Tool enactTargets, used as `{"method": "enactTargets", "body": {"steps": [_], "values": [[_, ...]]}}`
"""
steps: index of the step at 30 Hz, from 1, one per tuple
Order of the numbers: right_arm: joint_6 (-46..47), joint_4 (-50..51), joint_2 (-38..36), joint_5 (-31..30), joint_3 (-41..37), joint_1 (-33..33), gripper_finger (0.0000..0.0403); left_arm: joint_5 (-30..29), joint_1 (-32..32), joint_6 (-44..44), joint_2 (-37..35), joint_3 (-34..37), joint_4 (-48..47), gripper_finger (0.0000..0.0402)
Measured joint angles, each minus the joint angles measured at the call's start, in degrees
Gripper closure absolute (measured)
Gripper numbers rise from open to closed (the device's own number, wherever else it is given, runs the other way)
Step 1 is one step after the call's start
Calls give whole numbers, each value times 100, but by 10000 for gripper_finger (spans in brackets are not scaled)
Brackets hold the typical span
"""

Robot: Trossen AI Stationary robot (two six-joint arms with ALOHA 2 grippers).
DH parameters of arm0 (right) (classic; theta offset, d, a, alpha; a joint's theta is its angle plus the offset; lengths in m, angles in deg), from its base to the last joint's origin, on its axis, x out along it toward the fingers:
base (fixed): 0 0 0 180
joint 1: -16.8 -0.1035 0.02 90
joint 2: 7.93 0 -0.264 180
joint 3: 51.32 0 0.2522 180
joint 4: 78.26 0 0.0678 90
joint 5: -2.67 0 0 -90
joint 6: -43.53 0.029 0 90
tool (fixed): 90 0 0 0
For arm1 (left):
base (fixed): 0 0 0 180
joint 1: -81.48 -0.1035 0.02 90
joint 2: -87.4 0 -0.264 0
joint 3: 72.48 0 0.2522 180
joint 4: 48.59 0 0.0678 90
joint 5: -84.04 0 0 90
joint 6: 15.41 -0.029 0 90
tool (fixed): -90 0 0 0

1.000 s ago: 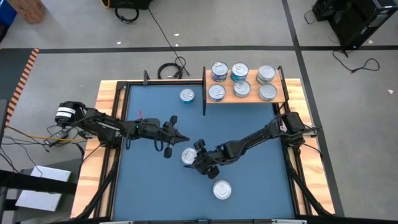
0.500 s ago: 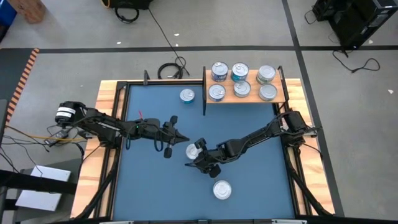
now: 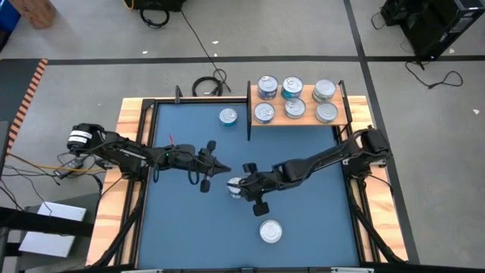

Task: Stack canned seafood by type on shelf
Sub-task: Stack the blue tuna can on top of the blue tuna can on the shelf

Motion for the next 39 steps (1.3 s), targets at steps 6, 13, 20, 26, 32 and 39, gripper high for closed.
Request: {"method": "enactTargets", "body": {"steps": [6,13,20,26,32,39], "values": [[30,656,-496,-324,4,-63,402,-761,2,54,0,0,-7,399],[29,1483,-1137,-1357,4,-135,402,-1433,0,214,0,0,-44,399],[-332,1634,-1796,-2356,4,-132,403,-1435,2,210,0,0,-42,398],[-938,1636,-2189,-2866,4,133,403,-1433,2,197,0,0,-42,398],[-1484,1631,-2263,-2902,9,830,403,-1433,2,197,0,0,-41,398],[-1871,1571,-2253,-2542,9,1750,403,-1433,2,170,0,0,-72,398]]}}
